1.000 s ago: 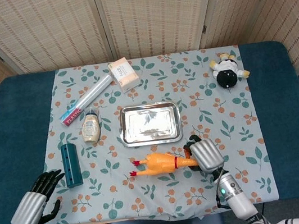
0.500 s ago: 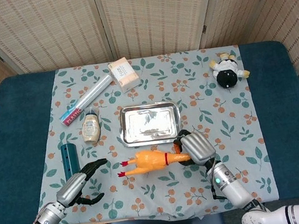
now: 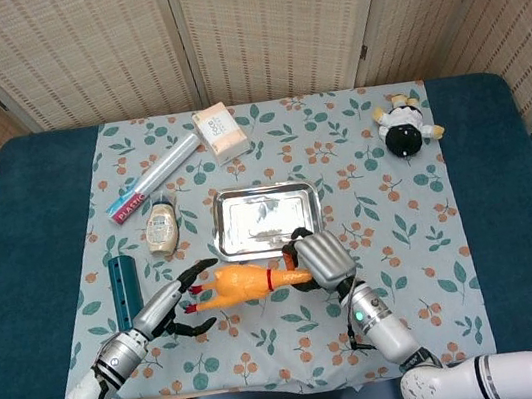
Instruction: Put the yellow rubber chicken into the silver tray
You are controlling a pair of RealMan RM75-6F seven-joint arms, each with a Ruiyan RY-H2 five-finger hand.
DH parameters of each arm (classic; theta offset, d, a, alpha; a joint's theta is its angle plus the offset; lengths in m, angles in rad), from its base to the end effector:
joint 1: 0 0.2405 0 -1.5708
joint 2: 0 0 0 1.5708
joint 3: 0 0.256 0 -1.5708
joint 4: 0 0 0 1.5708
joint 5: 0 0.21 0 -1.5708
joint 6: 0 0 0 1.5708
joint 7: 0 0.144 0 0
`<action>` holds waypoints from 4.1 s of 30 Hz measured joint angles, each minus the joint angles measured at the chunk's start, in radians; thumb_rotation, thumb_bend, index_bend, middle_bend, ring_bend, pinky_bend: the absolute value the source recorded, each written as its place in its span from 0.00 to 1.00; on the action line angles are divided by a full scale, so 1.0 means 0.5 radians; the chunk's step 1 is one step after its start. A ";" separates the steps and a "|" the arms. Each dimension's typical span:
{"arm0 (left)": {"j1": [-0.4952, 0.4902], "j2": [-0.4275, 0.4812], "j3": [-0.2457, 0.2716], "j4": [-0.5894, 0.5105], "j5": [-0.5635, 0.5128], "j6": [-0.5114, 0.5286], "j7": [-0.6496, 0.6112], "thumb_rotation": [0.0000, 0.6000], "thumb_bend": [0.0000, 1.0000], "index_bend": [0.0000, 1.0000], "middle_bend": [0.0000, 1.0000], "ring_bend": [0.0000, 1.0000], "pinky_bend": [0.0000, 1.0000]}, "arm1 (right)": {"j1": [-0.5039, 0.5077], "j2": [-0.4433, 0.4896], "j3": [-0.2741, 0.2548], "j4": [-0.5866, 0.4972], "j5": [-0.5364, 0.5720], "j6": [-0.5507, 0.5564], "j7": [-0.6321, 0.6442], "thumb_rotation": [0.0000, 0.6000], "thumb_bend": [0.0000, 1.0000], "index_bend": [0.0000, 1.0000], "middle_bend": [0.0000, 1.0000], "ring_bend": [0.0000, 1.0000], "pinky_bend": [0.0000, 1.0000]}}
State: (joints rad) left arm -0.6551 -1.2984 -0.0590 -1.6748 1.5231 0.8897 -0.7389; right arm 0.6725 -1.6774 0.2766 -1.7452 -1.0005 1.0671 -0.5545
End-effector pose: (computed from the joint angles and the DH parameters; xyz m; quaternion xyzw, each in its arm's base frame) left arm -0.1594 0.2854 0.0207 -0.6137 -0.6388 -0.4474 0.1231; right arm -0.0805 -0.2949 -0.0345 0.6978 -0.4470 0.4249 0.3642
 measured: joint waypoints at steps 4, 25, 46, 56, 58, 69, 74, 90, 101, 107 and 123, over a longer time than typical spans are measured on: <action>-0.061 -0.040 -0.020 -0.018 -0.076 -0.096 -0.005 1.00 0.33 0.00 0.00 0.00 0.00 | 0.046 -0.049 0.036 0.020 0.074 0.039 -0.031 1.00 0.32 0.91 0.55 0.72 0.87; -0.144 -0.273 -0.169 0.201 -0.436 -0.137 0.411 1.00 0.34 0.00 0.00 0.00 0.00 | 0.165 -0.127 0.054 -0.063 0.171 0.197 -0.112 1.00 0.32 0.91 0.56 0.72 0.87; -0.130 -0.321 -0.206 0.205 -0.478 -0.089 0.540 1.00 0.39 0.34 0.33 0.23 0.39 | 0.231 -0.184 0.023 -0.123 0.163 0.282 -0.148 1.00 0.32 0.91 0.56 0.72 0.87; -0.085 -0.431 -0.256 0.224 -0.663 -0.010 0.655 1.00 0.70 0.92 0.89 0.79 0.96 | 0.221 -0.161 0.033 -0.146 0.164 0.323 -0.123 1.00 0.32 0.91 0.56 0.72 0.87; -0.073 -0.449 -0.262 0.232 -0.666 0.024 0.692 1.00 0.74 0.92 0.90 0.80 0.99 | 0.219 -0.149 0.029 -0.153 0.169 0.326 -0.126 1.00 0.32 0.91 0.56 0.72 0.87; -0.032 -0.488 -0.286 0.196 -0.643 0.122 0.771 1.00 0.73 0.95 0.92 0.82 1.00 | 0.216 -0.128 0.011 -0.169 0.175 0.329 -0.113 1.00 0.32 0.91 0.56 0.72 0.87; -0.012 -0.512 -0.289 0.195 -0.607 0.181 0.798 1.00 0.70 0.97 0.92 0.83 1.00 | 0.214 -0.119 0.006 -0.174 0.174 0.332 -0.107 1.00 0.32 0.91 0.56 0.72 0.87; -0.041 -0.438 -0.248 0.220 -0.464 -0.024 0.669 1.00 0.33 0.00 0.00 0.00 0.00 | 0.216 -0.101 0.009 -0.181 0.178 0.351 -0.107 1.00 0.32 0.91 0.56 0.72 0.87; -0.053 -0.406 -0.221 0.216 -0.337 0.039 0.543 1.00 0.30 0.00 0.00 0.00 0.00 | 0.219 -0.103 0.000 -0.190 0.191 0.366 -0.128 1.00 0.32 0.91 0.56 0.72 0.87; -0.027 -0.466 -0.245 0.232 -0.394 0.141 0.657 1.00 0.45 0.56 0.46 0.31 0.52 | 0.220 -0.100 0.003 -0.206 0.191 0.373 -0.127 1.00 0.32 0.91 0.56 0.72 0.87; 0.006 -0.538 -0.306 0.244 -0.490 0.185 0.686 1.00 0.68 0.98 0.95 0.71 0.90 | 0.220 -0.093 -0.004 -0.204 0.200 0.369 -0.121 1.00 0.32 0.91 0.56 0.72 0.87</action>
State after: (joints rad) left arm -0.6522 -1.5674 -0.2122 -1.5526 1.2779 0.9820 -0.3958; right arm 0.7823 -1.7240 0.2747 -1.8472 -0.9007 1.2517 -0.6148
